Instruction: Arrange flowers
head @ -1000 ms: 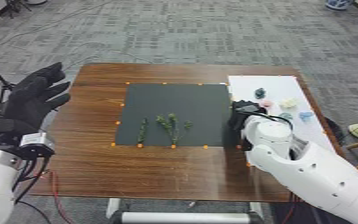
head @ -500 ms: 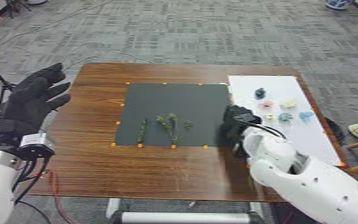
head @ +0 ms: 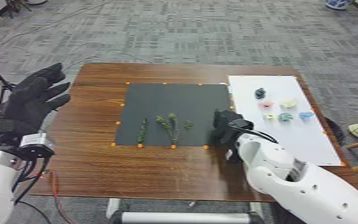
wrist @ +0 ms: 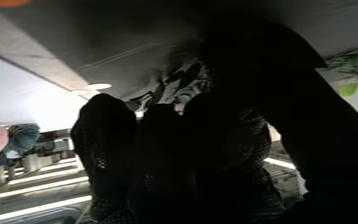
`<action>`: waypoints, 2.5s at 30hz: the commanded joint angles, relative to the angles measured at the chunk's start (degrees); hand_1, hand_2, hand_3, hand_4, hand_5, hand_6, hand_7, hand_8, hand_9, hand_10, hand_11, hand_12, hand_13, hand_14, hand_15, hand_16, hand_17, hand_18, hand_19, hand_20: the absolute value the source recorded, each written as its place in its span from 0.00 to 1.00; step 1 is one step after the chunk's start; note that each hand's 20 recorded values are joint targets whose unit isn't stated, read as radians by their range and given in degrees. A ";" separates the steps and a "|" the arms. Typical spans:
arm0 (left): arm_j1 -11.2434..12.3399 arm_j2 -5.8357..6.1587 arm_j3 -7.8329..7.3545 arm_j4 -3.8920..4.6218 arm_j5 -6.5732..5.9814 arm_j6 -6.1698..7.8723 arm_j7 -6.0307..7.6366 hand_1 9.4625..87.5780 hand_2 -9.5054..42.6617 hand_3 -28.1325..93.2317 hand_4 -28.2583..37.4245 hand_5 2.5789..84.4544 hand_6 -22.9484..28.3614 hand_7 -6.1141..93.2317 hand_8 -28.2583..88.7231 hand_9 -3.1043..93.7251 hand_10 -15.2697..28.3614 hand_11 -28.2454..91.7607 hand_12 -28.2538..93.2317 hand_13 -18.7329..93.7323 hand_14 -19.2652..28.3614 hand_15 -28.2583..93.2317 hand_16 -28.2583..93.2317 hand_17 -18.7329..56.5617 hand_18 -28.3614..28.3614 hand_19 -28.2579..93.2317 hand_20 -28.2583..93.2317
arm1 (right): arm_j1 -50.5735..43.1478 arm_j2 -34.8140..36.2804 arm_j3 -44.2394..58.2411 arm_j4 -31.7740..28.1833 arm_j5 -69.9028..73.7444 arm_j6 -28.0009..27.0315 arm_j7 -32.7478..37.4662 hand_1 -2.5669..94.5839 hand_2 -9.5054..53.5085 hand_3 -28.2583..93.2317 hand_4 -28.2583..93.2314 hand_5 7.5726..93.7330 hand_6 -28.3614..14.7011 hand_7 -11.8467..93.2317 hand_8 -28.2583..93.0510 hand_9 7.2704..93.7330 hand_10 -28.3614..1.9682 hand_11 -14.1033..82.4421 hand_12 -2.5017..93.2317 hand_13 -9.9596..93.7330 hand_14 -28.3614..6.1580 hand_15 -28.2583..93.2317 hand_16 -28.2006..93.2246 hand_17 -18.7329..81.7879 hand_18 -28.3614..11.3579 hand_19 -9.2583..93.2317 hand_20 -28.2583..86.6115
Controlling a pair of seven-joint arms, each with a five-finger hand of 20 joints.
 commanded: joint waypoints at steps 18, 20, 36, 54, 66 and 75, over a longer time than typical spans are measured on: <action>-0.13 -0.59 0.24 0.09 0.04 0.07 -0.40 0.21 0.14 0.78 0.05 0.25 0.48 0.25 0.16 0.20 0.56 0.41 0.40 0.23 0.67 0.58 0.20 0.10 0.84 0.55 0.33 | -1.13 -3.55 0.05 -1.11 -1.68 -2.62 -2.19 0.46 0.00 0.91 0.07 0.83 0.70 0.61 0.44 0.93 0.72 0.80 0.55 0.91 0.64 0.92 0.58 0.77 0.18 1.00 0.88; -0.15 -0.55 0.24 0.08 0.13 0.14 -0.38 0.21 0.14 0.78 0.05 0.25 0.48 0.25 0.16 0.20 0.56 0.41 0.40 0.23 0.67 0.58 0.20 0.10 0.84 0.55 0.33 | -1.22 -3.70 0.09 -0.71 -1.89 -2.75 -2.05 0.45 0.00 0.91 0.07 0.83 0.70 0.61 0.44 0.93 0.72 0.80 0.55 0.91 0.65 0.92 0.58 0.77 0.18 1.00 0.88; -0.10 -0.64 0.39 0.05 0.10 0.10 -0.31 0.21 0.15 0.78 0.05 0.25 0.48 0.26 0.16 0.20 0.56 0.41 0.40 0.23 0.67 0.58 0.20 0.10 0.84 0.55 0.33 | -3.04 -3.12 0.64 -1.83 -1.91 -3.63 -3.48 0.45 0.00 0.91 0.07 0.83 0.71 0.60 0.44 0.92 0.72 0.80 0.55 0.91 0.64 0.92 0.58 0.76 0.18 1.00 0.88; 0.22 -0.68 0.01 -0.02 0.03 0.01 -0.28 0.21 0.15 0.79 0.04 0.25 0.48 0.26 0.16 0.20 0.56 0.41 0.40 0.23 0.67 0.58 0.20 0.10 0.84 0.55 0.33 | -2.36 -2.45 1.21 -3.34 -5.45 -2.19 0.83 0.34 0.00 0.88 0.02 0.75 0.69 0.60 0.40 0.88 0.71 0.81 0.56 0.87 0.62 0.93 0.59 0.73 0.18 1.00 0.88; 0.30 -0.92 -0.02 -0.17 0.17 0.21 -0.25 0.21 0.15 0.80 0.03 0.25 0.48 0.26 0.16 0.20 0.56 0.42 0.40 0.23 0.67 0.59 0.20 0.10 0.84 0.55 0.33 | -6.93 0.27 10.82 -10.54 -3.90 -1.02 4.45 0.27 0.00 0.90 0.04 0.75 0.66 0.65 0.15 0.88 0.68 0.80 0.56 0.87 0.61 0.93 0.59 0.73 0.17 1.00 0.88; 0.80 -1.16 -0.16 -0.32 0.16 0.12 -0.11 0.20 0.14 0.80 0.02 0.25 0.48 0.26 0.16 0.20 0.56 0.42 0.40 0.23 0.67 0.59 0.20 0.10 0.84 0.55 0.33 | -5.82 6.52 11.34 -4.97 -9.25 13.99 10.74 0.31 0.00 0.90 0.01 0.63 0.57 0.45 0.15 0.71 0.53 0.66 0.43 0.77 0.53 0.92 0.57 0.61 0.14 1.00 0.81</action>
